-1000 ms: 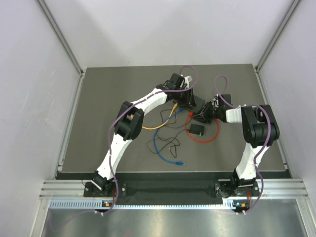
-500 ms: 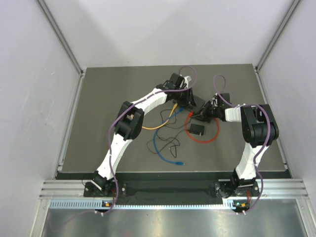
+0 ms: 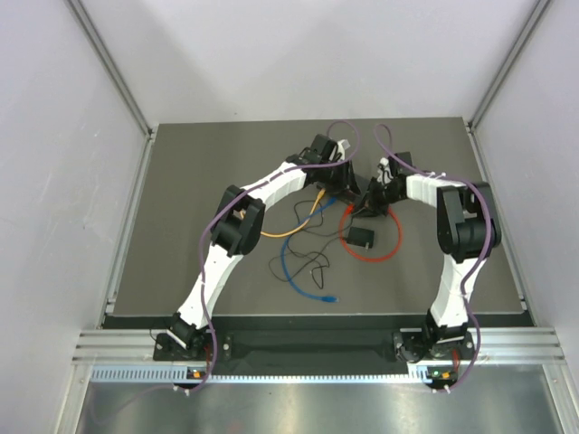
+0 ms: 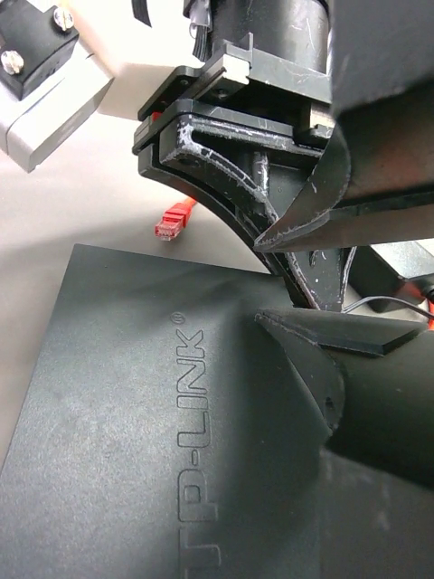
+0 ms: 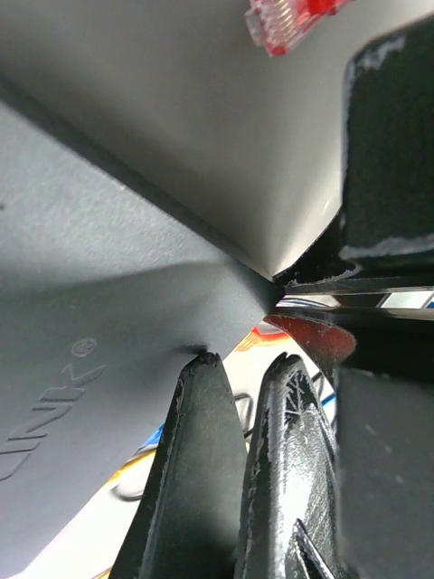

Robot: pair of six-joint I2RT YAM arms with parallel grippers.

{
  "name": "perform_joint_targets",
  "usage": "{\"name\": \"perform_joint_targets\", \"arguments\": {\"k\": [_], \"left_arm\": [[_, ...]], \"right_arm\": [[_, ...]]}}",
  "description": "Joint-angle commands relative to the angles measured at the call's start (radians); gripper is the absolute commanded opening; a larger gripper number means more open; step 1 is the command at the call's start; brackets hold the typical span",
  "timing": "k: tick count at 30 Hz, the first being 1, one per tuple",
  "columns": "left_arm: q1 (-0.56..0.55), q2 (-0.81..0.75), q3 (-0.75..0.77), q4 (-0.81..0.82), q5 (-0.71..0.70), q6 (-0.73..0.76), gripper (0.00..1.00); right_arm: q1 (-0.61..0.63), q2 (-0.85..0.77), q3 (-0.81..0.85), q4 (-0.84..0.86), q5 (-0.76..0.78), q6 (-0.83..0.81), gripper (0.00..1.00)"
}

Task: Pull the plug from the switch port

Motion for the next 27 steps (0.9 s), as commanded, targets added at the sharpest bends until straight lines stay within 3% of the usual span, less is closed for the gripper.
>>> {"name": "perform_joint_targets", "arguments": {"k": [1, 5, 8, 12, 14, 17, 21, 27], "left_arm": [[-0.004, 0.086, -0.023, -0.096, -0.062, 0.017, 0.38], [-0.003, 0.086, -0.021, -0.096, -0.060, 0.017, 0.37], [-0.003, 0.089, -0.021, -0.095, -0.057, 0.012, 0.37], [-0.003, 0.091, -0.023, -0.093, -0.057, 0.012, 0.37], [-0.004, 0.096, -0.024, -0.093, -0.050, 0.011, 0.37], [-0.001, 0.096, -0.023, -0.092, -0.025, 0.022, 0.37], [0.005, 0.064, -0.017, -0.119, -0.043, 0.075, 0.37], [0.005, -0.096, -0.072, -0.183, -0.176, 0.192, 0.42]], "right_arm": [[0.024, 0.059, 0.027, -0.123, 0.001, -0.133, 0.00], [0.024, 0.053, -0.009, -0.065, -0.162, -0.075, 0.00], [0.019, 0.038, -0.095, 0.137, -0.314, 0.069, 0.00], [-0.002, 0.009, -0.202, 0.283, -0.319, 0.186, 0.00], [-0.030, -0.028, -0.258, 0.458, -0.308, 0.298, 0.00], [-0.054, -0.039, -0.220, 0.406, -0.239, 0.266, 0.00], [-0.062, 0.003, -0.105, 0.182, -0.153, 0.151, 0.00], [-0.080, 0.046, -0.039, 0.124, -0.130, 0.119, 0.00]]}}
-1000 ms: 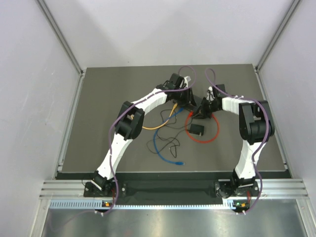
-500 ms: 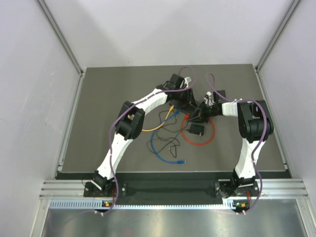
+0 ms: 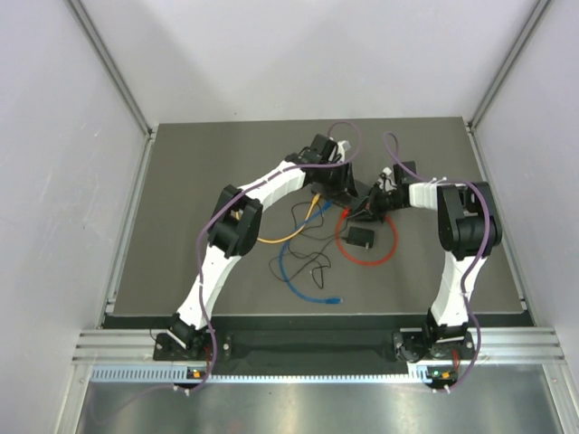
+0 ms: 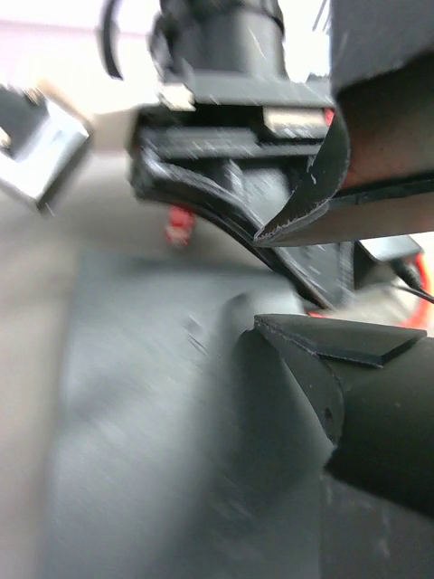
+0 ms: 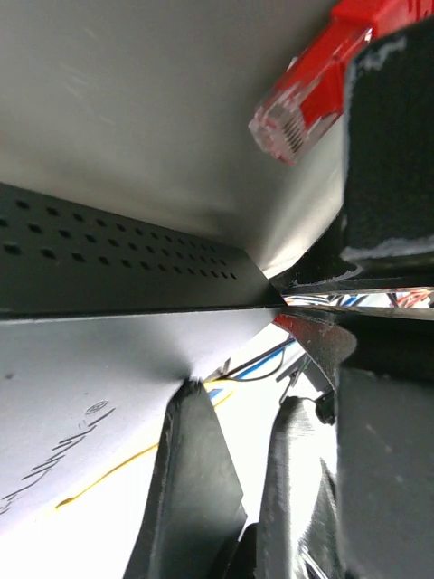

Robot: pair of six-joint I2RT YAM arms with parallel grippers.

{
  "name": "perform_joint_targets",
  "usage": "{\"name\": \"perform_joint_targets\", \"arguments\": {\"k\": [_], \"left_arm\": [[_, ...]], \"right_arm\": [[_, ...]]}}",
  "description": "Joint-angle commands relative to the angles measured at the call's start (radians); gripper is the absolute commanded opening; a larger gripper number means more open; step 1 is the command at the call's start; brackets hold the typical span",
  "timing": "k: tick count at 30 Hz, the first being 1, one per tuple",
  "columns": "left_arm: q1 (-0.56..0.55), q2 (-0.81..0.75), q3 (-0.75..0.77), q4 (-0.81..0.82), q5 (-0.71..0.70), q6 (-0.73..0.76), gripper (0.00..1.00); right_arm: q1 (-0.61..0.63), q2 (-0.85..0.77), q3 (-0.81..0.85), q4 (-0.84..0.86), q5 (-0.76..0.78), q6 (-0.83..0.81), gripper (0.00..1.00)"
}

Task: Pull the plug from the switch port

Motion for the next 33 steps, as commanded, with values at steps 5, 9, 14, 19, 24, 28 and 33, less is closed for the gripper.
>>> {"name": "perform_joint_targets", "arguments": {"k": [5, 9, 14, 19, 24, 28, 33], "left_arm": [[0.010, -0.127, -0.112, -0.179, -0.145, -0.033, 0.42], [0.012, -0.121, -0.137, -0.167, -0.105, -0.240, 0.39], [0.018, -0.082, -0.105, -0.096, -0.121, -0.382, 0.36], [0.019, -0.065, -0.100, 0.014, -0.065, -0.486, 0.39], [0.030, -0.087, -0.203, 0.111, -0.047, -0.618, 0.45], [0.049, -0.078, -0.235, 0.120, -0.055, -0.742, 0.45], [0.052, -0.061, -0.237, 0.160, -0.111, -0.902, 0.44]], "right_arm": [[-0.036, 0.024, 0.103, -0.070, 0.115, -0.104, 0.00], [-0.034, 0.030, 0.149, -0.133, 0.150, -0.176, 0.00], [-0.031, -0.002, 0.131, -0.119, 0.158, -0.187, 0.00], [-0.022, -0.022, 0.084, -0.085, 0.150, -0.165, 0.00], [-0.014, -0.039, 0.051, -0.050, 0.145, -0.139, 0.00], [-0.013, -0.062, 0.042, -0.052, 0.161, -0.142, 0.00], [-0.008, -0.088, 0.002, -0.016, 0.179, -0.130, 0.00]]}}
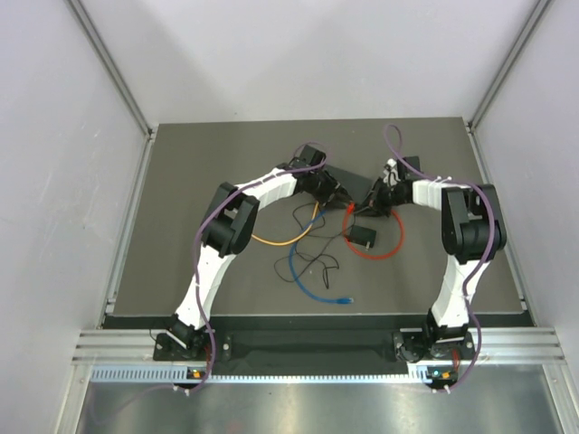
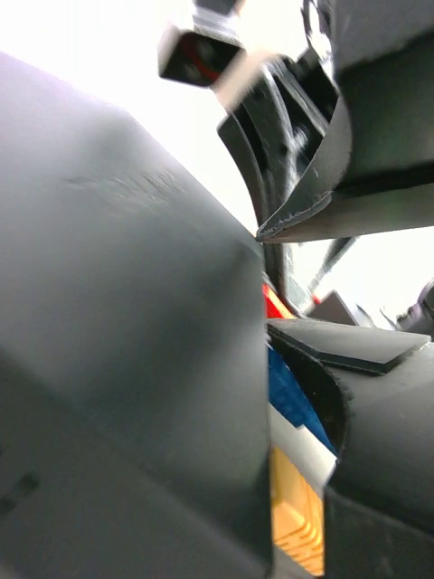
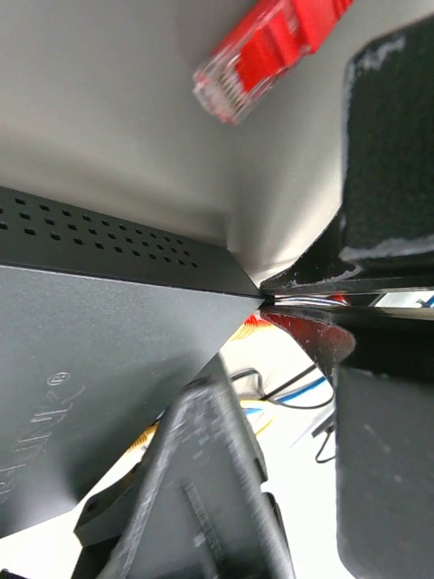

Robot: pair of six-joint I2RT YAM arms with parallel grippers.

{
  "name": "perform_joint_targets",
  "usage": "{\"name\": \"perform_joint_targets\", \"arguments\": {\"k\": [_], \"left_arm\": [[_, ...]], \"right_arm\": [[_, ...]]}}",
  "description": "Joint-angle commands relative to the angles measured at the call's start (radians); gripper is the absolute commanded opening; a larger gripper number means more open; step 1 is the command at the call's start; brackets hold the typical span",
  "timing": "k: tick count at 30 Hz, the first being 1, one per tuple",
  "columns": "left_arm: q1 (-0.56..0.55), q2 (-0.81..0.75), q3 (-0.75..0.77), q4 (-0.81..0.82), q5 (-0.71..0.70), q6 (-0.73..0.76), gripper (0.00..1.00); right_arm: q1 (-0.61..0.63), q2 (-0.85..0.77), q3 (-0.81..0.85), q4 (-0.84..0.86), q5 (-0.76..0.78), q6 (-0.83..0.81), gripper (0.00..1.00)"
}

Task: Pull the plug from the switch port

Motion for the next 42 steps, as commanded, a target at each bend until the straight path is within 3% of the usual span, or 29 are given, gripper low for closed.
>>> {"name": "perform_joint_targets", "arguments": {"k": [1, 15, 25, 29, 33, 38, 42], "left_arm": [[0.012, 0.008, -0.008, 0.088, -0.065, -0.156, 0.44], [-0.033, 0.051, -0.002, 0.096, -0.158, -0.340, 0.42], [-0.031, 0.081, 0.035, 0.079, -0.171, -0.337, 0.42], [-0.028, 0.081, 0.029, 0.096, -0.162, -0.338, 0.42], [-0.028, 0.084, 0.036, 0.101, -0.152, -0.328, 0.42], [-0.030, 0.072, 0.029, 0.099, -0.148, -0.321, 0.42], [-0.031, 0.069, 0.033, 0.101, -0.144, -0.317, 0.42]], "right_arm": [[0.006, -0.053, -0.039, 0.019, 0.052, 0.000, 0.00], [0.086, -0.007, 0.034, -0.050, 0.101, -0.042, 0.00], [0.124, -0.081, -0.110, -0.028, 0.055, -0.045, 0.00], [0.124, -0.089, -0.167, 0.056, -0.072, 0.041, 0.00], [0.086, -0.081, -0.226, 0.262, -0.151, 0.182, 0.00], [0.066, -0.023, -0.196, 0.396, -0.217, 0.335, 0.00], [0.083, -0.021, -0.156, 0.280, -0.234, 0.284, 0.00]]}}
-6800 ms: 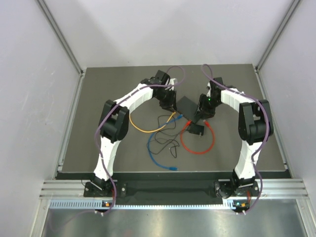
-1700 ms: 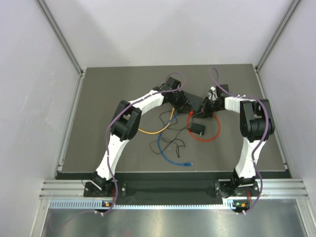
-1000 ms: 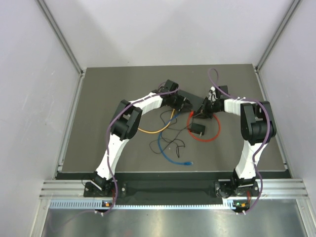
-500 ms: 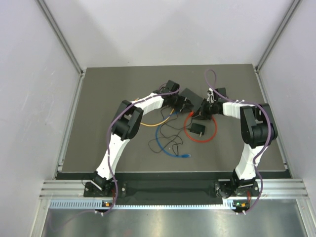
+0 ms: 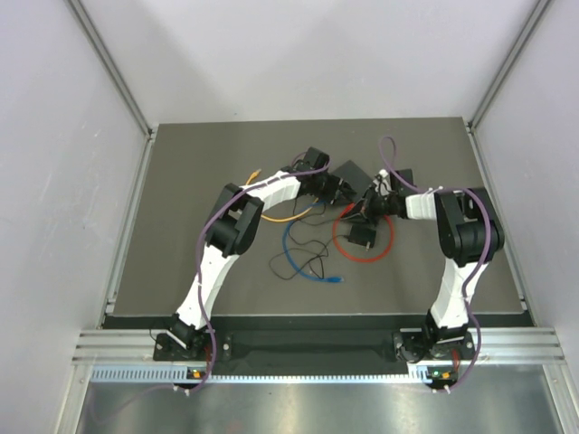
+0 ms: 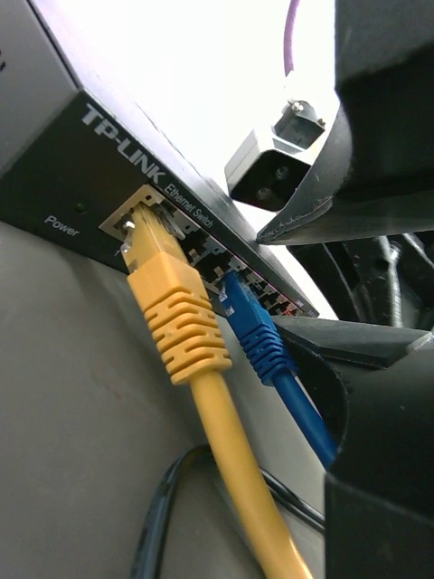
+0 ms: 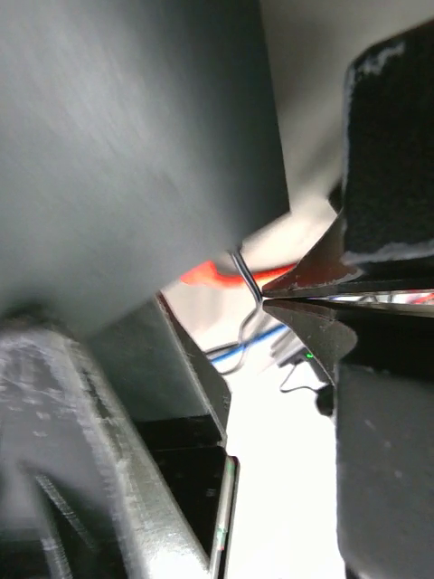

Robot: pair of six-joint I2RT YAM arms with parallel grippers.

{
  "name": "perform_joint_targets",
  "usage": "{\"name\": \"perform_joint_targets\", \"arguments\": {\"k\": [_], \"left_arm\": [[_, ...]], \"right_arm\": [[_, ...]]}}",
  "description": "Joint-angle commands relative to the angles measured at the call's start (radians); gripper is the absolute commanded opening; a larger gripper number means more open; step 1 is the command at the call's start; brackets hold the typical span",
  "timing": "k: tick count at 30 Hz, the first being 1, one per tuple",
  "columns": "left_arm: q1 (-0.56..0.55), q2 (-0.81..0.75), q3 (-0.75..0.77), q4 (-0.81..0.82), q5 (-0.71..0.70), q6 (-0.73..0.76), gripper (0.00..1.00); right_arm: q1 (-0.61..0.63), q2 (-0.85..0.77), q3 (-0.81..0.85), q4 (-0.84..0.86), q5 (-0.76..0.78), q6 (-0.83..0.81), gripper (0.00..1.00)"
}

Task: Pull the plug from the switch port

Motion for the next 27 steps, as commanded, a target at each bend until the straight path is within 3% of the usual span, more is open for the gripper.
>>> {"name": "perform_joint_targets", "arguments": {"k": [1, 5, 8, 14, 18, 19, 21, 22, 24, 27], "left_arm": [[-0.008, 0.027, 0.016, 0.026, -0.068, -0.001, 0.42], [-0.003, 0.015, 0.038, 0.007, -0.056, 0.074, 0.42], [0.009, -0.020, 0.027, -0.006, -0.032, 0.176, 0.43], [0.038, -0.097, 0.042, -0.085, 0.002, 0.375, 0.50], [0.059, -0.124, 0.041, -0.131, 0.025, 0.466, 0.55], [0.061, -0.129, 0.035, -0.127, 0.030, 0.486, 0.56], [0.061, -0.123, 0.033, -0.097, 0.051, 0.472, 0.54], [0.061, -0.115, 0.036, -0.081, 0.057, 0.466, 0.52], [0.053, -0.106, 0.039, -0.051, 0.077, 0.441, 0.52], [0.047, -0.091, 0.035, -0.017, 0.103, 0.394, 0.52]], "right_arm": [[0.018, -0.008, 0.012, -0.026, -0.083, 0.033, 0.00], [-0.007, -0.107, 0.000, -0.127, -0.013, -0.103, 0.00], [-0.008, -0.137, 0.072, -0.367, 0.015, -0.233, 0.00], [-0.007, -0.216, 0.089, -0.478, 0.014, -0.283, 0.00], [-0.037, -0.296, 0.107, -0.563, 0.134, -0.313, 0.00], [-0.049, -0.301, 0.103, -0.546, 0.182, -0.284, 0.07], [-0.088, -0.284, 0.089, -0.512, 0.199, -0.237, 0.12], [-0.097, -0.276, 0.078, -0.412, 0.173, -0.170, 0.16], [-0.106, -0.257, 0.057, -0.348, 0.190, -0.079, 0.36], [-0.097, -0.197, 0.058, -0.247, 0.173, 0.013, 0.38]]}}
